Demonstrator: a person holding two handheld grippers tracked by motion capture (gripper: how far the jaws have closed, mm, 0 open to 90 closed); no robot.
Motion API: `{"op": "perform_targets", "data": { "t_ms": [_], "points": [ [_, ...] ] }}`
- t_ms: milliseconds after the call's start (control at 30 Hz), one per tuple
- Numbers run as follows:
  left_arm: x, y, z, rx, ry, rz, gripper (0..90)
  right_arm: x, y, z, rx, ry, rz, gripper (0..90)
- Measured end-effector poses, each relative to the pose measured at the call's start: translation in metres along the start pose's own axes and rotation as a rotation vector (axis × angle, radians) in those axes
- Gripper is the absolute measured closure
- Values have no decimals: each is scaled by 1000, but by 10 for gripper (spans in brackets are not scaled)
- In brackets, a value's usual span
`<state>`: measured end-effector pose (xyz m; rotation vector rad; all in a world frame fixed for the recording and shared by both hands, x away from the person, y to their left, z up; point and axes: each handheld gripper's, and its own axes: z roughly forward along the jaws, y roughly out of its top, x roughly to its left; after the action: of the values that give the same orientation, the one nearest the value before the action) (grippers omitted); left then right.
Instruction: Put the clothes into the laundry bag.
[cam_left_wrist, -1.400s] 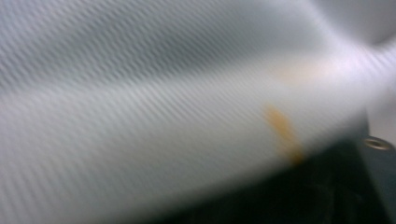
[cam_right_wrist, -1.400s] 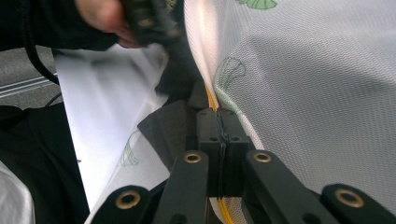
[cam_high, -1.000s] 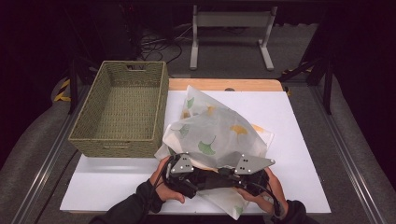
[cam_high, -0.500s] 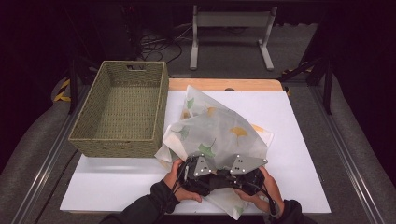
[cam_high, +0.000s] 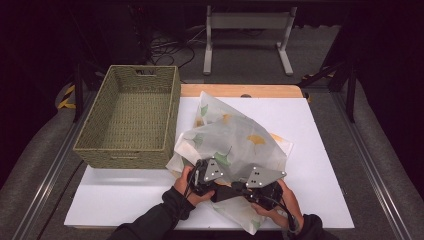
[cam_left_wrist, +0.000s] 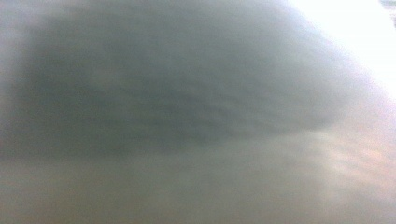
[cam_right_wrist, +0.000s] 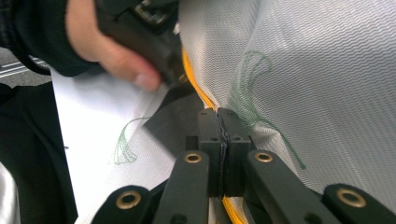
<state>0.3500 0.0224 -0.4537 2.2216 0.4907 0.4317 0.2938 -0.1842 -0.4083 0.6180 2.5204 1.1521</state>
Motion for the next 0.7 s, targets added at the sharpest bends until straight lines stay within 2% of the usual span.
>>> {"op": "perform_targets", "data": {
  "t_ms": [67,133,167,200,233,267,333,400,467,533,600,633,700],
  "points": [
    [14,1,-5,-57,47,-75,762,1,1,-2,-6,4,-2,895],
    [25,1,-7,-93,73,-140,762,3,2,-6,-27,25,-10,895],
    [25,1,-7,-93,73,-140,762,4,2,-7,-29,29,-17,896],
    [36,1,-5,-118,107,-186,762,6,3,-7,-31,37,-23,896],
    [42,-1,-3,-134,118,-221,762,7,3,-7,-30,46,-22,896],
    [45,-2,0,-141,139,-237,762,8,3,-6,-22,44,-34,896],
    [51,-4,6,-142,146,-264,762,8,2,-5,-11,35,-35,896],
    [54,-5,11,-142,172,-273,760,6,0,-3,2,20,-31,896],
    [55,-5,13,-144,171,-273,754,3,-3,-1,21,-9,-38,896],
    [54,-5,12,-145,168,-270,745,2,-4,0,23,-13,-33,896],
    [54,-7,8,-156,144,-259,733,0,-4,-1,21,-19,-28,896],
    [54,-7,7,-156,128,-267,712,0,-4,-1,22,-27,-29,896],
    [53,-9,3,-143,95,-254,670,-1,-5,-3,20,-30,-27,896]
  ]
}}
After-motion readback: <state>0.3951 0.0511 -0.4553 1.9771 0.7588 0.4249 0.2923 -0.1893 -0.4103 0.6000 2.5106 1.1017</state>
